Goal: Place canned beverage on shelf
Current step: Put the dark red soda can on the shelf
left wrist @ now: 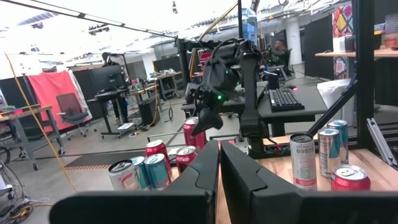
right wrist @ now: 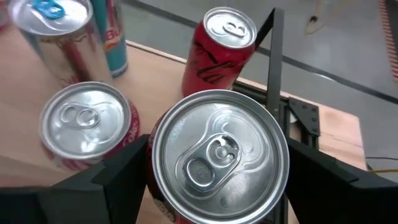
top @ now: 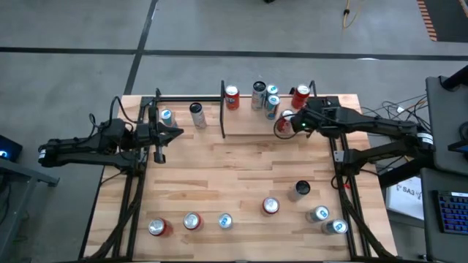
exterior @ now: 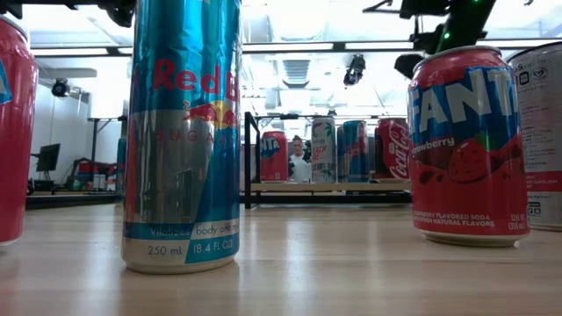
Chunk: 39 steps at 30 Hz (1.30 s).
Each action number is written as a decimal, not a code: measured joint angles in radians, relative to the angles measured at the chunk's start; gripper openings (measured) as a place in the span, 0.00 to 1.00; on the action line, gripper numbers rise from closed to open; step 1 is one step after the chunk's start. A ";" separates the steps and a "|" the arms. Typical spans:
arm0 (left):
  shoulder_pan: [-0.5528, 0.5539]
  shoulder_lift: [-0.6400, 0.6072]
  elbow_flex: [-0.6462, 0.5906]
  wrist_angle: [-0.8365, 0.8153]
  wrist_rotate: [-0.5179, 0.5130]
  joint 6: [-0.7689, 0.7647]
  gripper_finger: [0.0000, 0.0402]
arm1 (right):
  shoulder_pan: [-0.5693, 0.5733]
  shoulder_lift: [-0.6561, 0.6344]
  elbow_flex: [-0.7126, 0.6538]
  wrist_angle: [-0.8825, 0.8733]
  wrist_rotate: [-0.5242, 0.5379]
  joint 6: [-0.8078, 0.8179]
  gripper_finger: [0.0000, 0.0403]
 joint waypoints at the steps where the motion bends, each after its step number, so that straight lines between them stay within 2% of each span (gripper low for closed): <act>1: 0.000 0.000 0.000 0.000 0.000 0.000 0.00 | 0.000 -0.013 0.000 0.003 -0.019 -0.023 0.73; 6: 0.000 0.000 0.000 0.000 0.000 0.000 0.00 | 0.039 -0.049 -0.018 0.008 -0.082 -0.147 0.73; 14: 0.000 0.000 0.000 0.000 0.000 0.000 0.00 | 0.125 -0.048 -0.116 0.144 -0.080 -0.252 0.73; 24: 0.000 0.000 0.000 -0.003 0.000 0.003 0.00 | 0.133 -0.048 -0.242 0.293 -0.049 -0.256 0.73; 28: 0.000 0.000 0.000 -0.003 0.000 0.003 0.00 | 0.133 -0.028 -0.249 0.302 0.003 -0.261 0.73; 34: 0.000 0.000 0.000 -0.002 0.000 0.003 0.00 | 0.132 0.000 -0.249 0.313 0.011 -0.252 0.73; 39: 0.000 0.000 0.000 -0.002 0.000 0.003 0.00 | 0.120 0.030 -0.247 0.325 0.025 -0.232 0.78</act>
